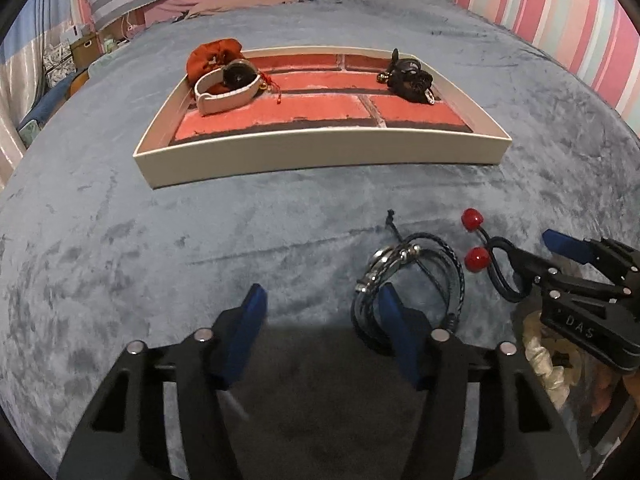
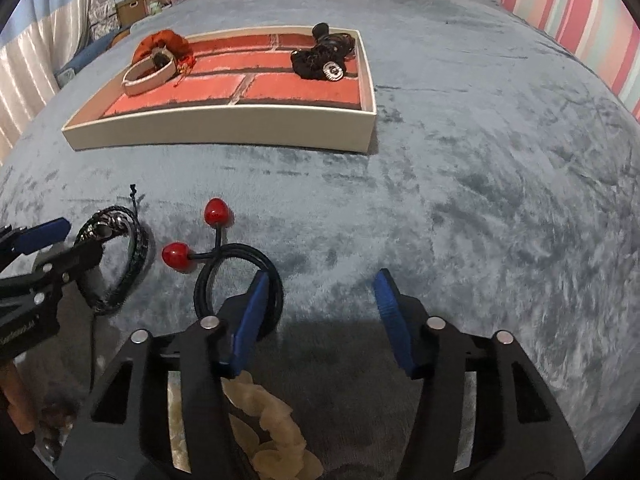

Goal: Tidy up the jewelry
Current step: 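Grasp the black braided bracelet with the left tool while the right tool grasps the red-bead hair tie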

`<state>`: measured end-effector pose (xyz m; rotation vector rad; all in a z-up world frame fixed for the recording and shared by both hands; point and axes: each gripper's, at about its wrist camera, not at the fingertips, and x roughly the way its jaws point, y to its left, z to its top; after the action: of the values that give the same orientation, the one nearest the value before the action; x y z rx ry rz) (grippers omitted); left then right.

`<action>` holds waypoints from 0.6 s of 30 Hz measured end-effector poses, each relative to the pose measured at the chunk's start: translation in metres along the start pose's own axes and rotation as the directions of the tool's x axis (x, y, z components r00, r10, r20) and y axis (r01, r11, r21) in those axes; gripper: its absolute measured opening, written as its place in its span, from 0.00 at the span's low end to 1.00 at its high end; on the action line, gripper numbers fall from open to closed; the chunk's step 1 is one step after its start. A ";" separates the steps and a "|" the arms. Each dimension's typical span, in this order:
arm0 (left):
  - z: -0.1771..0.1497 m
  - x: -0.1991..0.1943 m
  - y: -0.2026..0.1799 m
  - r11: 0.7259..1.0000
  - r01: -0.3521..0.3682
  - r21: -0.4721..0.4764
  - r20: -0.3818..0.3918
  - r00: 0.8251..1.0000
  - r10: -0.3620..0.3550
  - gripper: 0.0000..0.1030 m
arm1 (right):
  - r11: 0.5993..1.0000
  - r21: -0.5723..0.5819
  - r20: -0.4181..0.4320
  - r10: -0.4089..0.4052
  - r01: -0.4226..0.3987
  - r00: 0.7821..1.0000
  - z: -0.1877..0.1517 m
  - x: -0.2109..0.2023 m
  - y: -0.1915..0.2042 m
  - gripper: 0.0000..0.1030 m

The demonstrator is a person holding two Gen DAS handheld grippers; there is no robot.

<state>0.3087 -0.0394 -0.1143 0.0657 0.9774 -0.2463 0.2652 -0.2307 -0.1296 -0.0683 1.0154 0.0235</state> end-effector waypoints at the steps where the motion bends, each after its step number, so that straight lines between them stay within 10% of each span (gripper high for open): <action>1: 0.000 0.000 0.000 1.000 0.002 0.003 0.001 1.000 -0.002 0.50 | 1.000 -0.005 -0.003 -0.004 0.004 1.000 0.000 0.001 0.001 0.49; 5: 0.001 0.000 0.003 1.000 0.014 0.014 0.002 1.000 -0.014 0.23 | 1.000 -0.025 -0.012 0.010 -0.010 1.000 0.001 0.002 0.006 0.34; 10: 0.002 0.000 0.008 1.000 0.029 0.001 -0.002 1.000 -0.029 0.14 | 0.998 -0.038 -0.025 0.052 -0.053 0.998 0.002 0.003 0.014 0.09; 18: 0.002 -0.004 0.015 0.999 0.037 0.000 0.005 0.999 -0.037 0.12 | 0.996 -0.048 -0.004 0.078 -0.078 0.997 0.002 0.002 0.013 0.04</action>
<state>0.3119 -0.0250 -0.1108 0.0474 0.9741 -0.2804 0.2669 -0.2172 -0.1307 -0.0725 1.0195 0.1191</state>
